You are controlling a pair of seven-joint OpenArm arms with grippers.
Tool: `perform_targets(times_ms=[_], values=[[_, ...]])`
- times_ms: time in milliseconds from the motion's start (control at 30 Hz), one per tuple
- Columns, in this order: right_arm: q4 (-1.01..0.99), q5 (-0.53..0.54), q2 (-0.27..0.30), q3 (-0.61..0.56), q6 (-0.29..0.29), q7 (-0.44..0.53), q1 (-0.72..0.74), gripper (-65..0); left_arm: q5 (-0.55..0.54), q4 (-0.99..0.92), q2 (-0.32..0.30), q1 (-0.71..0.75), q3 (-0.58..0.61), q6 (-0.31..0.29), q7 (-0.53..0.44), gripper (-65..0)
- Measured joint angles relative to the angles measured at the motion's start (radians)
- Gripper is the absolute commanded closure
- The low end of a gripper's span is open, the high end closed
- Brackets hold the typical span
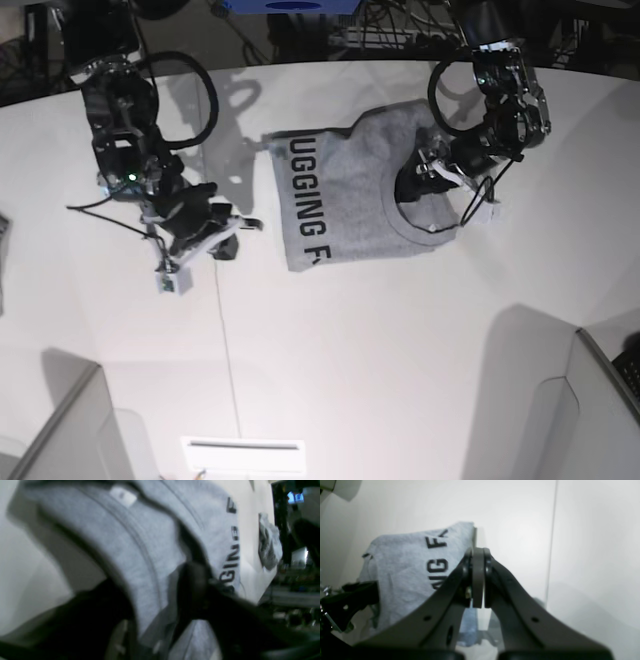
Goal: Fold the T-shirt properly
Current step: 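Grasp the bundle edge with the left gripper and square it up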
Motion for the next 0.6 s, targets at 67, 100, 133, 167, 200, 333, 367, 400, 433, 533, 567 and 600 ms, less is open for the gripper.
perform_targets(times_ms=[67, 100, 133, 167, 200, 333, 367, 400, 433, 533, 567, 600], values=[[0.0, -0.011, 0.0, 0.066, -0.001, 0.003, -0.024, 0.0, 0.005, 0.001, -0.013, -0.004, 0.005, 0.038, 0.006, -8.2], [-0.001, -0.012, -0.002, 0.095, -0.001, 0.005, -0.033, 0.0, 0.016, 0.0, -0.023, -0.014, 0.006, 0.046, 0.022, -2.1], [-0.002, -0.012, -0.002, 0.118, 0.0, 0.007, -0.042, 0.0, 0.019, 0.0, -0.036, -0.024, 0.013, 0.059, 0.023, 0.0], [-0.002, -0.013, -0.002, 0.138, -0.001, 0.009, -0.052, 0.0, 0.019, 0.0, -0.05, -0.033, 0.029, 0.06, 0.021, 0.0], [-0.002, -0.008, -0.002, 0.156, -0.001, 0.009, -0.064, 0.0, 0.023, 0.0, -0.075, -0.041, 0.063, 0.06, 0.019, 0.0], [-0.005, -0.008, -0.006, 0.217, -0.001, 0.005, -0.105, 0.0, 0.023, -0.01, -0.168, -0.094, 0.234, 0.064, 0.018, 0.0], [-0.005, -0.008, -0.005, 0.227, -0.001, 0.006, -0.113, 0.0, 0.024, -0.011, -0.188, -0.11, 0.281, 0.063, 0.016, 0.0], [-0.005, -0.014, -0.005, 0.232, -0.001, 0.006, -0.119, 0.0, 0.022, -0.014, -0.205, -0.128, 0.328, 0.063, 0.016, 0.0], [-0.005, -0.013, -0.005, 0.238, -0.001, 0.009, -0.126, 0.0, 0.022, -0.018, -0.216, -0.146, 0.374, 0.064, 0.02, 0.0], [-0.005, -0.004, -0.008, 0.269, 0.0, 0.004, -0.151, 0.0, 0.014, -0.051, -0.273, -0.222, 0.55, 0.061, 0.015, 0.0], [-0.005, -0.005, -0.01, 0.288, 0.001, 0.006, -0.161, 0.0, 0.015, -0.074, -0.299, -0.257, 0.62, 0.06, 0.012, 0.0], [-0.005, -0.006, -0.01, 0.312, 0.001, 0.008, -0.176, 0.0, 0.005, -0.1, -0.316, -0.294, 0.69, 0.061, 0.011, 0.0]])
